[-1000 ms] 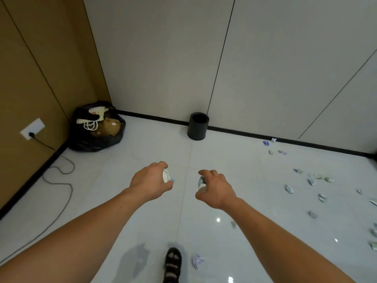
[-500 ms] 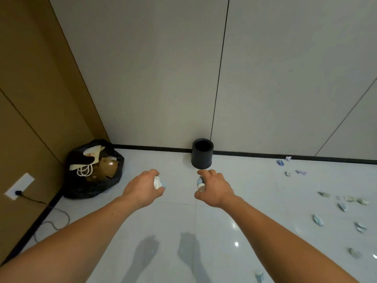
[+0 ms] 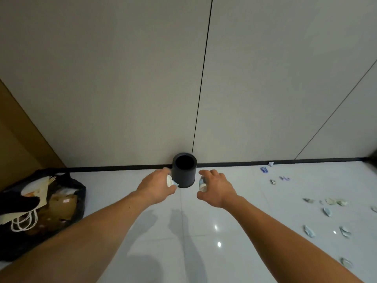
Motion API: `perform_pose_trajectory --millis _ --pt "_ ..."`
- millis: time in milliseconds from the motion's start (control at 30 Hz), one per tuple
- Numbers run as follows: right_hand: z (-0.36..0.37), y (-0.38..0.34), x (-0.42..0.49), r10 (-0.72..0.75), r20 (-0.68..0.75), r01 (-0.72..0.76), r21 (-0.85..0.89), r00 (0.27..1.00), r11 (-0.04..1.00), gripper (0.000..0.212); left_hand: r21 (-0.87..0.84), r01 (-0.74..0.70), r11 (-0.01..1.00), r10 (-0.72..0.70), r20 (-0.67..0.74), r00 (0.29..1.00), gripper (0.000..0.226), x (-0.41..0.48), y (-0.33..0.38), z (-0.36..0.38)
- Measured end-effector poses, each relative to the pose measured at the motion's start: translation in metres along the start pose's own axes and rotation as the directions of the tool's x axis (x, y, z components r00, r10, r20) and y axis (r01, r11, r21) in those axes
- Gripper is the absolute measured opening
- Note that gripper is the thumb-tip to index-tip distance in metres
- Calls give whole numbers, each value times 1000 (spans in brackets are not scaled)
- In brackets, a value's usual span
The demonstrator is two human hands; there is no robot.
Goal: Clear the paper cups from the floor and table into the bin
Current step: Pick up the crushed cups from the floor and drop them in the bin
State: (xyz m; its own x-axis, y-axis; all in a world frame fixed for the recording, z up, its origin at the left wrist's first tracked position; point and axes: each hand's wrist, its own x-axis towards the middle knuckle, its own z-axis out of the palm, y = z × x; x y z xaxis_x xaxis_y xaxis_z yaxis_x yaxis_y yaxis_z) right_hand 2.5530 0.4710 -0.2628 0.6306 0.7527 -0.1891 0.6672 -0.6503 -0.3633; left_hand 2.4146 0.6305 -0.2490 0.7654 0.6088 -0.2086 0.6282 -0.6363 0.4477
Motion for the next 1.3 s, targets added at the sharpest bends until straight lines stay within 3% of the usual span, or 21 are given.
perform_pose_trajectory --millis 333,567,800,1133,1300 --pt "-15 33 196 61 30 -62 18 998 998 78 37 -35 999 32 91 995 58 221 15 -17" --pt "-16 80 336 64 156 -71 41 986 997 78 83 42 996 -56 172 983 63 359 31 -4" --pt "9 106 451 129 191 -144 70 973 987 79 85 60 995 -81 261 962 58 492 19 21" --pt "186 168 601 344 274 -404 205 898 891 81 125 -7 992 -58 510 858 58 677 -63 177" --pt "305 209 656 385 310 -461 226 869 858 81 118 30 993 -86 503 860 63 734 -116 286"
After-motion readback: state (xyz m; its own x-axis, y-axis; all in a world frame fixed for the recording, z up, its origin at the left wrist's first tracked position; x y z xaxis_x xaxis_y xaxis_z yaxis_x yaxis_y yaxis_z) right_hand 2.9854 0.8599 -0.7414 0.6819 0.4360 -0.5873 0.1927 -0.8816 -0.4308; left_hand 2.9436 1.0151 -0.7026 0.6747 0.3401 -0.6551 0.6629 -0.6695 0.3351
